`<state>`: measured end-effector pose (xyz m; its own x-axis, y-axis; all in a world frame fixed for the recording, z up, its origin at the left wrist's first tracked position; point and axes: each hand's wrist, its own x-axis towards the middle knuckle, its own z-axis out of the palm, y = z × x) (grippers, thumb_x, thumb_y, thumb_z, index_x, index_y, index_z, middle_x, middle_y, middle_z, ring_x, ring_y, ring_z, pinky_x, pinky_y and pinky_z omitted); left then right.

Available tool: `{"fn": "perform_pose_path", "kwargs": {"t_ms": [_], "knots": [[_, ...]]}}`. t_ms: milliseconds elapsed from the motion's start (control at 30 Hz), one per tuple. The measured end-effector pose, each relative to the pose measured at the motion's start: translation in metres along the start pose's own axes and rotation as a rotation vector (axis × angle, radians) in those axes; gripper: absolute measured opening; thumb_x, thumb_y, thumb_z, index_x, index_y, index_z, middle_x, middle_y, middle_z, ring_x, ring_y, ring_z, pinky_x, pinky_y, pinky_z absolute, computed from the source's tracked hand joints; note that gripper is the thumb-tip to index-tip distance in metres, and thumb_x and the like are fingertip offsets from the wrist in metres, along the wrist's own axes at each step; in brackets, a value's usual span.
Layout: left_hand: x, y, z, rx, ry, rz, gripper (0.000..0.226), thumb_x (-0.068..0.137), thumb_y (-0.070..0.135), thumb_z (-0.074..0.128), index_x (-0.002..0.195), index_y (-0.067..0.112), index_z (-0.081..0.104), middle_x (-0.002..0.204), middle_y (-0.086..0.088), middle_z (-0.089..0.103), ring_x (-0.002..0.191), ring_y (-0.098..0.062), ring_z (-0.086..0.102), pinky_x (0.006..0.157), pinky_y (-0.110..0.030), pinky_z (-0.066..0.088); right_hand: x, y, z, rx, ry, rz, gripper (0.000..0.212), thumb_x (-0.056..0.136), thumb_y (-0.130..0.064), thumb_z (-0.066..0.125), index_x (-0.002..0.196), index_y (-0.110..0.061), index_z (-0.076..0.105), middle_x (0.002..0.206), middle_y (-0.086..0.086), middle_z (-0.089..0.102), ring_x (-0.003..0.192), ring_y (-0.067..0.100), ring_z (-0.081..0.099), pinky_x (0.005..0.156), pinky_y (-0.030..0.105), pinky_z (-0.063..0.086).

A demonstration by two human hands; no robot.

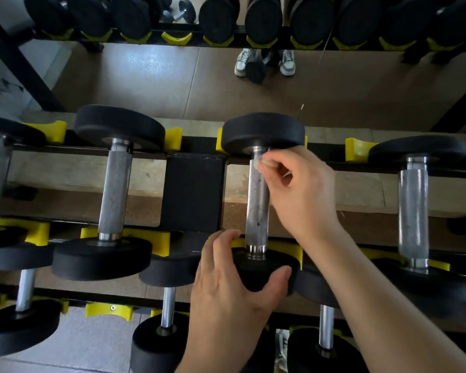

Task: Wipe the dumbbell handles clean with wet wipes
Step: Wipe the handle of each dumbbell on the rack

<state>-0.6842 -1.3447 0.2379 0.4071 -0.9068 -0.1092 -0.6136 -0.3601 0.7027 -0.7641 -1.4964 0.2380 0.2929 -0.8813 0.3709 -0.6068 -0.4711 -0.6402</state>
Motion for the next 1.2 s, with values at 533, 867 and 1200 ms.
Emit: {"fn": "perform_pose_path", "kwargs": {"t_ms": [533,867,1200], "knots": [[-0.005,0.005,0.004,0.220,0.198,0.360,0.025,0.087,0.048,0.052,0.093,0.035,0.073,0.102,0.007,0.062,0.100,-0.015,0.051,0.082,-0.033,0.030,-0.003,-0.002,-0.004,-0.026,-0.124,-0.084,0.011,0.086,-0.020,0.063,0.083,-0.010,0.067,0.077,0.000,0.064,0.067,0.013,0.060,0.061,0.028,0.052],[0.009,-0.001,-0.004,0.133,0.095,0.442,0.028,0.073,0.056,0.057,0.090,0.040,0.072,0.091,0.016,0.061,0.088,-0.009,0.053,0.070,-0.033,0.034,0.002,-0.001,-0.003,0.020,-0.061,0.002,0.008,0.086,-0.015,0.067,0.079,-0.011,0.066,0.070,-0.003,0.062,0.063,0.008,0.059,0.061,0.024,0.049],[0.018,-0.017,-0.007,-0.003,-0.027,0.511,0.034,0.074,0.060,0.058,0.103,0.042,0.063,0.097,0.020,0.058,0.093,-0.003,0.051,0.080,-0.027,0.034,-0.004,-0.011,-0.002,0.004,-0.062,0.037,0.006,0.087,-0.016,0.065,0.089,-0.012,0.069,0.081,-0.004,0.066,0.071,0.006,0.061,0.066,0.022,0.052]]}}
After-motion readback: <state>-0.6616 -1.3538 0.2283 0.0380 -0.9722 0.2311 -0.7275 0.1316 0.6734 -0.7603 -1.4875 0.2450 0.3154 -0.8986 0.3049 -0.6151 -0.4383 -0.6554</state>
